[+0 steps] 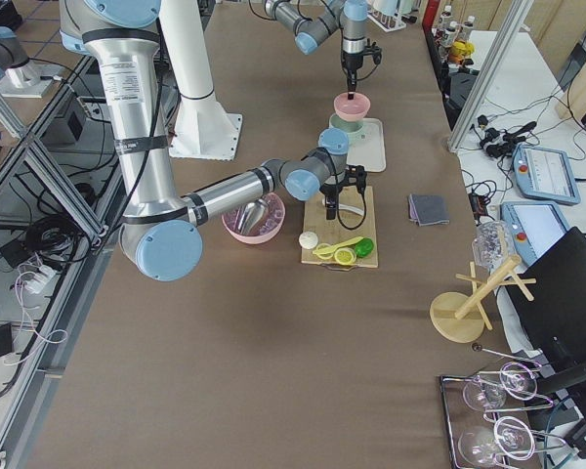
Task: Stack pink bowl on green and place spoon
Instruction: 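Lower the pink bowl into the green bowl while the right gripper grasps the spoon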
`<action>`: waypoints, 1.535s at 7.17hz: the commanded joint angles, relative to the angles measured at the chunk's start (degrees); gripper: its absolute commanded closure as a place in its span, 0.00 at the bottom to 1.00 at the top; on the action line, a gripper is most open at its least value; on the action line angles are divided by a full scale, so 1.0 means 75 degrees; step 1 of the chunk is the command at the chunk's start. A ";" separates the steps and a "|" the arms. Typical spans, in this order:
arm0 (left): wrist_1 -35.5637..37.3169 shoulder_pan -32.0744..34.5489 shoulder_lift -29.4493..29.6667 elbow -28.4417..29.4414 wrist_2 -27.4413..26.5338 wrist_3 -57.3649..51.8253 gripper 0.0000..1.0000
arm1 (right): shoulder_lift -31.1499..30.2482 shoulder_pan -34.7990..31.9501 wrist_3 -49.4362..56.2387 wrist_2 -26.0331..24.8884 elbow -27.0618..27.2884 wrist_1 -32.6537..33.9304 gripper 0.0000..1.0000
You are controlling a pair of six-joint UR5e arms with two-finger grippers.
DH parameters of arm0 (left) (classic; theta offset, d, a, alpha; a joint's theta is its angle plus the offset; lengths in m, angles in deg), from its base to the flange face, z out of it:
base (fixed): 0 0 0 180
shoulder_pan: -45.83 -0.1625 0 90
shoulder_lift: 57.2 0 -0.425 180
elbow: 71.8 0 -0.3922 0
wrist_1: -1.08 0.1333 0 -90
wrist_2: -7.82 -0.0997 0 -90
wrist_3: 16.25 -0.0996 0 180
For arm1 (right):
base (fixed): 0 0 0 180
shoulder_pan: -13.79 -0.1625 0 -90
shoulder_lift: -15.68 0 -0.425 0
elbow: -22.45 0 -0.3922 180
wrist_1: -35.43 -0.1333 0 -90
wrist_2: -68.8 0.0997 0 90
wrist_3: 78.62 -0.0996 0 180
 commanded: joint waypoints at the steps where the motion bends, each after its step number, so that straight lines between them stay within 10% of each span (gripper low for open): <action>1: -0.0027 -0.0168 0.0126 0.0062 -0.0046 0.0042 1.00 | 0.0168 0.0055 -0.0051 -0.0031 -0.0191 0.0000 0.02; 8: -0.0027 -0.0286 0.0068 0.0027 -0.0070 0.0007 0.89 | 0.1550 0.0220 -0.1199 -0.0512 -0.1620 0.0012 0.07; 9: -0.0015 -0.0286 0.0045 0.0016 -0.0070 0.0007 0.24 | 0.1563 0.0196 -0.1188 -0.0524 -0.1760 0.0012 0.11; 10: -0.0027 -0.0274 -0.0025 -0.0043 -0.0070 0.0007 0.06 | 0.1528 0.0196 -0.1199 -0.0558 -0.1831 0.0000 0.37; 11: -0.0015 -0.0263 -0.0037 -0.0055 -0.0070 0.0007 0.06 | 0.1528 0.0196 -0.1199 -0.0559 -0.1831 0.0000 0.99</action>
